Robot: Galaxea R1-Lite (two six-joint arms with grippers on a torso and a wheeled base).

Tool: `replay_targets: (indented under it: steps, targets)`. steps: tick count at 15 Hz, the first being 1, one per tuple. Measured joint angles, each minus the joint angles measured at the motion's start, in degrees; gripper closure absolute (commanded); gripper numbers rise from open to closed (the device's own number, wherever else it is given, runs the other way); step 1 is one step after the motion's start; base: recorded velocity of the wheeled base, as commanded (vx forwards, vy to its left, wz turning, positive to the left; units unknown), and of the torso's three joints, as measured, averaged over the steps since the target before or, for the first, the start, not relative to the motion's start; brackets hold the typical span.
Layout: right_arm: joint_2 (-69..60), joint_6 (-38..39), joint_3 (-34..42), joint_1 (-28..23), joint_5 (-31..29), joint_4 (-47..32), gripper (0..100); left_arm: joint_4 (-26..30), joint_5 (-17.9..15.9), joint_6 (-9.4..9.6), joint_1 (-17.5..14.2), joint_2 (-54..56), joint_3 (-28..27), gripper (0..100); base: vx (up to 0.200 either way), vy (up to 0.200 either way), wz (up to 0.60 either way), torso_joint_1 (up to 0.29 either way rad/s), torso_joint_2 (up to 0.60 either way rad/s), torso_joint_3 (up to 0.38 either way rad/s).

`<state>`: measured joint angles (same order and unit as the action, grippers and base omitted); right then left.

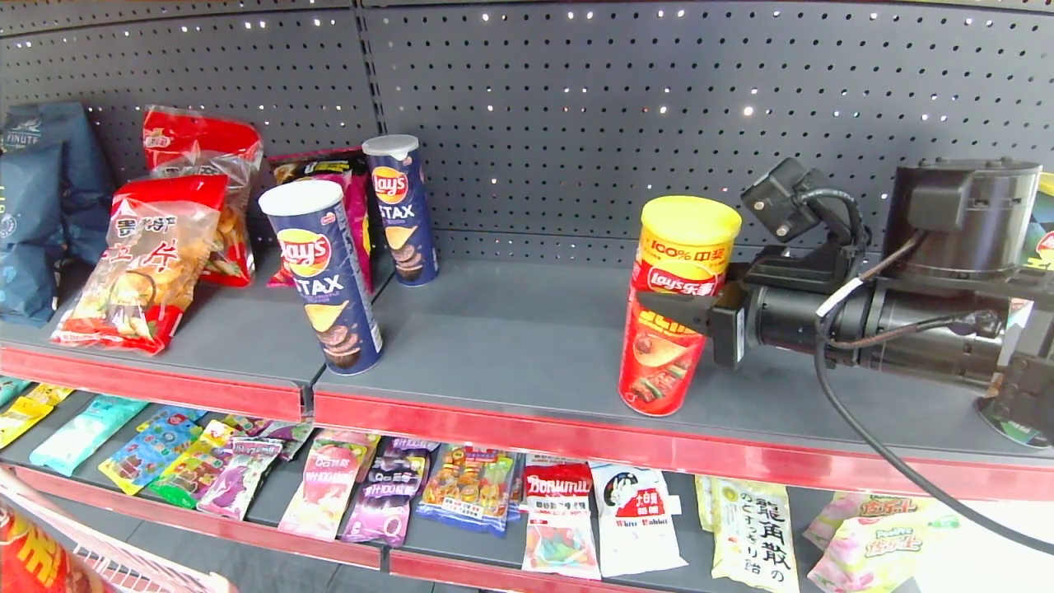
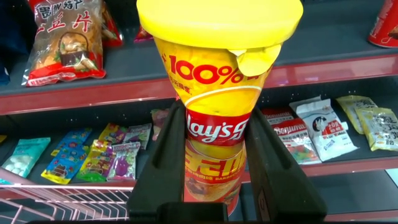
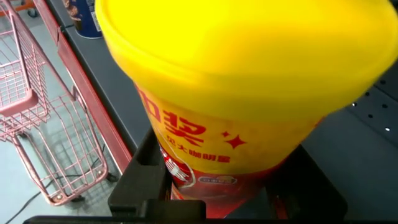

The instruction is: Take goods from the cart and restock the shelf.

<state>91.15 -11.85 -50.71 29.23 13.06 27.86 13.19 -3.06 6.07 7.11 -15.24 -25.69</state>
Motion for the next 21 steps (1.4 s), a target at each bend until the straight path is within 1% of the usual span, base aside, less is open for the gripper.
replay_targets:
  steps: [5, 13, 14, 21]
  targets:
    - [-0.85, 0.02, 1.99, 0.12, 0.00, 0.33, 100, 0.00, -0.02, 0.00, 0.00, 0.09, -0.02, 100, 0.000, 0.000, 0.00, 0.000, 0.00, 0.000]
    - [-1.10, -0.09, 2.49, 0.28, -0.44, 0.20, 100, 0.00, -0.02, 0.00, 0.00, 0.09, 0.02, 100, 0.000, 0.000, 0.00, 0.000, 0.00, 0.000]
    - [-1.10, -0.09, 2.49, 0.28, -0.44, 0.17, 0, -0.02, -0.02, 0.00, 0.02, 0.09, 0.02, 100, 0.000, 0.000, 0.00, 0.000, 0.00, 0.000]
    - [-1.74, 0.11, 2.95, 0.28, -0.52, 0.00, 0, 0.00, -0.02, 0.00, 0.02, 0.09, 0.00, 100, 0.000, 0.000, 0.00, 0.000, 0.00, 0.000]
